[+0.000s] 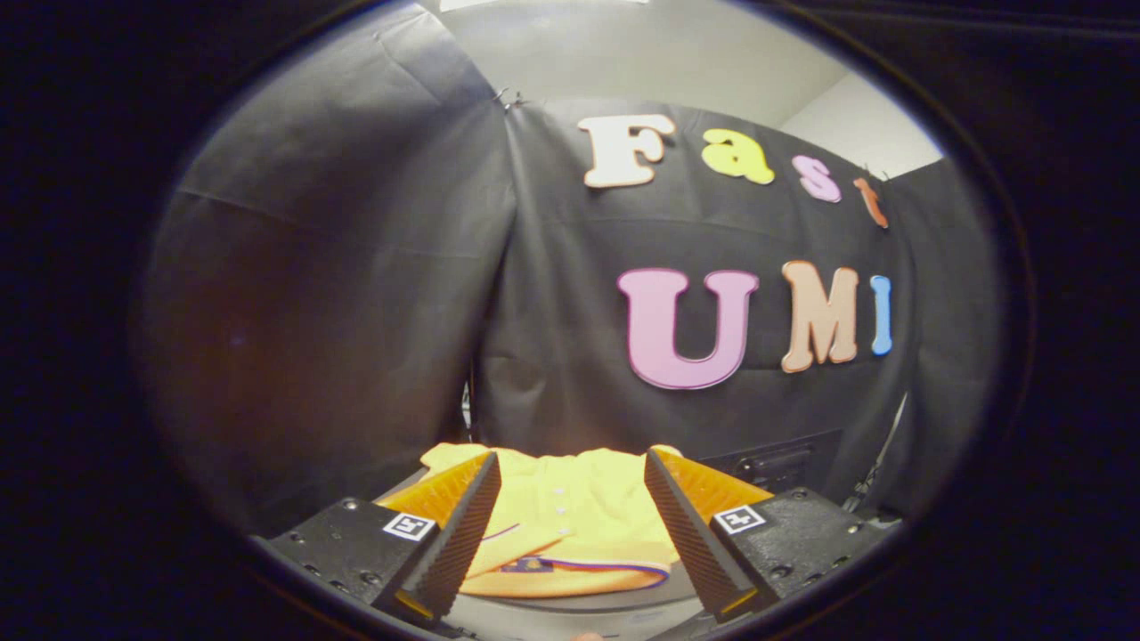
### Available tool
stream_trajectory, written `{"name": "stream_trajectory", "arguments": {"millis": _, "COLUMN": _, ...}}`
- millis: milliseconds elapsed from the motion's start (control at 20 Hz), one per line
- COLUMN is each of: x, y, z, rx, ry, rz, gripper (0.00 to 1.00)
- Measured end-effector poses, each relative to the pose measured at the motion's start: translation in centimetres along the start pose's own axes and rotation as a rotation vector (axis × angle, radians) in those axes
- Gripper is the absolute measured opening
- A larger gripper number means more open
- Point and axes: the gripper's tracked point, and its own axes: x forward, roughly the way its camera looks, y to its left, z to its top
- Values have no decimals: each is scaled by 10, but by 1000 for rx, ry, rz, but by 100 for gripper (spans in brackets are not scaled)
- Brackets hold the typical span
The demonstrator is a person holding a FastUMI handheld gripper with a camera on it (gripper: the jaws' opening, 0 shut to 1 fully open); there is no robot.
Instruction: Put the clothes into the washing machine and then close the washing machine lid.
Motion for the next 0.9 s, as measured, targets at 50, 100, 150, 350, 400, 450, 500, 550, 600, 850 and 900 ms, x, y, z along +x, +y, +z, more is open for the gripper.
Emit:
{"name": "stream_trajectory", "arguments": {"millis": 50, "x": 16, "y": 16, "z": -5, "rx": -14, "ry": 26, "rz": 50, "gripper": 97}}
{"name": "stream_trajectory", "arguments": {"millis": 100, "x": 31, "y": 30, "z": -13, "rx": -18, "ry": 61, "rz": 98, "gripper": 97}}
{"name": "stream_trajectory", "arguments": {"millis": 150, "x": 45, "y": 38, "z": -27, "rx": -32, "ry": 121, "rz": 111, "gripper": 97}}
{"name": "stream_trajectory", "arguments": {"millis": 350, "x": 84, "y": 32, "z": -84, "rx": -60, "ry": 368, "rz": 74, "gripper": 97}}
{"name": "stream_trajectory", "arguments": {"millis": 400, "x": 90, "y": 28, "z": -93, "rx": -60, "ry": 421, "rz": 58, "gripper": 97}}
{"name": "stream_trajectory", "arguments": {"millis": 450, "x": 94, "y": 15, "z": -105, "rx": -52, "ry": 463, "rz": 15, "gripper": 98}}
{"name": "stream_trajectory", "arguments": {"millis": 500, "x": 100, "y": 4, "z": -116, "rx": -29, "ry": 519, "rz": -24, "gripper": 98}}
{"name": "stream_trajectory", "arguments": {"millis": 550, "x": 103, "y": 4, "z": -122, "rx": 10, "ry": 550, "rz": -25, "gripper": 98}}
{"name": "stream_trajectory", "arguments": {"millis": 600, "x": 102, "y": 8, "z": -135, "rx": 66, "ry": 624, "rz": 23, "gripper": 98}}
{"name": "stream_trajectory", "arguments": {"millis": 850, "x": 104, "y": 9, "z": -126, "rx": 131, "ry": 602, "rz": 100, "gripper": 25}}
{"name": "stream_trajectory", "arguments": {"millis": 900, "x": 102, "y": 14, "z": -125, "rx": 146, "ry": 602, "rz": 147, "gripper": 7}}
